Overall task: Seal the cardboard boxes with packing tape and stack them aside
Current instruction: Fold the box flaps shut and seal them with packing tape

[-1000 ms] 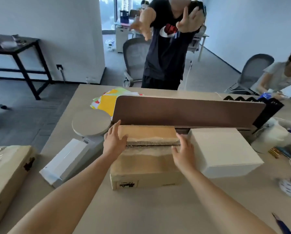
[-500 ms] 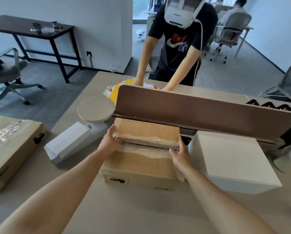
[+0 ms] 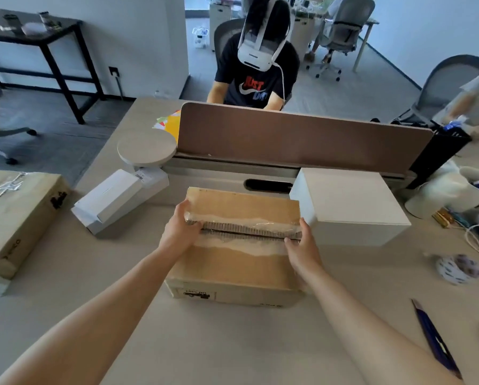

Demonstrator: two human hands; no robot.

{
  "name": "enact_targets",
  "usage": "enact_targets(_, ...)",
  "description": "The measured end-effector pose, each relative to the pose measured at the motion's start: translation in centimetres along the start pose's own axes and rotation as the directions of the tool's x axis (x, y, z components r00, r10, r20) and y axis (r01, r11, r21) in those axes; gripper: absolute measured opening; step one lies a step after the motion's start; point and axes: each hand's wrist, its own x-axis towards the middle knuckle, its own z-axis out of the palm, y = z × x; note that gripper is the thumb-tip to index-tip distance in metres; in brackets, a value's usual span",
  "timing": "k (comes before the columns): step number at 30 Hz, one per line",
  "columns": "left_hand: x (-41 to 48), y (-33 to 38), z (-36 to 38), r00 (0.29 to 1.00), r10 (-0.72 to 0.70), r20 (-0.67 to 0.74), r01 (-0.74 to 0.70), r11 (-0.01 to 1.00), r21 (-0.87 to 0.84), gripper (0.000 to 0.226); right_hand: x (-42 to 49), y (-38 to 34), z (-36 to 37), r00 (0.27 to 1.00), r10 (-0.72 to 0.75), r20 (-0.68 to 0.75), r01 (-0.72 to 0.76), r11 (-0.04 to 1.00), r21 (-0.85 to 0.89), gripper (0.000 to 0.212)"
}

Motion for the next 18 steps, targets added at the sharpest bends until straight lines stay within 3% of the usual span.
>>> enact_targets(9,-5.7,-1.1,2.1,0.998,-0.007,0.059,0.008,1.0,-0.006,0.063,-4.5,3.8,-2.5,0.997,0.064,-0.035,-0.062,0.997,0.05,0.063)
enact_targets(18,-6.1,-0.7,3.7,0.999,0.024,0.038,-0.025,0.999,0.034,0.067,-4.1,3.8,-4.0,0.999,0.049,0.024,-0.05,0.997,0.055,0.065)
